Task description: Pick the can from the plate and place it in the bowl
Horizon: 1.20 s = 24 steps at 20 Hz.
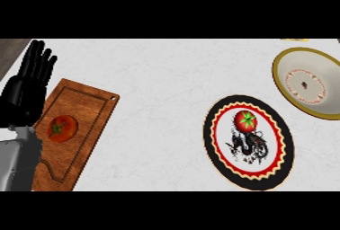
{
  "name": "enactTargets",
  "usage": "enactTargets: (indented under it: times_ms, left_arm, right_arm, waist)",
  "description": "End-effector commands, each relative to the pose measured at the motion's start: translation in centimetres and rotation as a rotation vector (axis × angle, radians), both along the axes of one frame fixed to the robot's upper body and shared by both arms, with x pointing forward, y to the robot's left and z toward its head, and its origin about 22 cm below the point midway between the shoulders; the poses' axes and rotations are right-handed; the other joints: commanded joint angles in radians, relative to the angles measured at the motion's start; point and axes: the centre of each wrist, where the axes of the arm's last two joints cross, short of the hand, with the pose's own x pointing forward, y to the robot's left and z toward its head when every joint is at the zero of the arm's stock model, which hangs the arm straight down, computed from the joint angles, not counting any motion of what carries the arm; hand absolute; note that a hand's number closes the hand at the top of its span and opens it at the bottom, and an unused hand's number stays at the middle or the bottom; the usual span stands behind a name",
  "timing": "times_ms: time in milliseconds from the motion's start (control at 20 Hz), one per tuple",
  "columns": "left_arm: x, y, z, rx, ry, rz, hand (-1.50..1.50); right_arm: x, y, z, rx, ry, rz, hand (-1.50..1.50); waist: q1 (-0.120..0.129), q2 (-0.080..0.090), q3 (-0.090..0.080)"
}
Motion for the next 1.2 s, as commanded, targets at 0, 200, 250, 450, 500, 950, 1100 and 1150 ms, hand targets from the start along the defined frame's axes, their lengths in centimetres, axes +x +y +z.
enactTargets:
  times_ms: [0, 200, 250, 450, 500, 950, 1100, 1150]
  left_arm:
    - [0.1, 0.0, -0.1, 0.021, 0.003, 0.007, 0.00]
    - [-0.1, -0.3, -0.6, 0.013, -0.005, -0.011, 0.00]
    - [0.5, -0.7, -0.1, 0.006, -0.002, -0.003, 0.00]
    - [0.1, -0.1, -0.4, -0.003, 0.013, -0.004, 0.00]
    - [0.2, -0.6, 0.0, 0.005, 0.011, -0.001, 0.00]
    - [0.0, 0.9, -0.9, 0.015, 0.001, 0.031, 0.00]
    - [0.9, 0.2, 0.0, 0.005, 0.005, 0.040, 0.00]
    - [-0.3, -0.2, -2.4, 0.001, 0.016, 0.017, 0.00]
  right_arm:
    - [0.7, 0.5, -0.4, 0.101, 0.146, 0.261, 1.50]
    - [2.5, 2.4, 0.0, 0.048, 0.203, 0.293, 1.50]
    - [2.8, 2.6, -0.3, 0.059, 0.215, 0.315, 1.50]
    - [4.8, 4.7, -3.2, 0.038, 0.274, 0.348, 1.50]
    - [4.9, 4.9, -4.2, 0.031, 0.288, 0.363, 1.50]
    - [8.4, 8.8, -9.5, -0.120, 0.297, 0.320, 1.50]
    - [9.1, 9.8, -12.9, -0.042, 0.368, 0.210, 1.50]
    - [9.4, 10.3, -13.0, -0.016, 0.388, 0.219, -1.50]
  waist:
    - [0.002, 0.000, 0.000]
    - [0.015, -0.003, -0.003]
    - [-0.001, -0.002, -0.002]
    - [0.003, -0.005, -0.002]
    - [-0.008, -0.008, -0.001]
    - [-0.021, -0.008, -0.002]
    - [-0.026, -0.004, -0.001]
    - [-0.026, -0.007, -0.002]
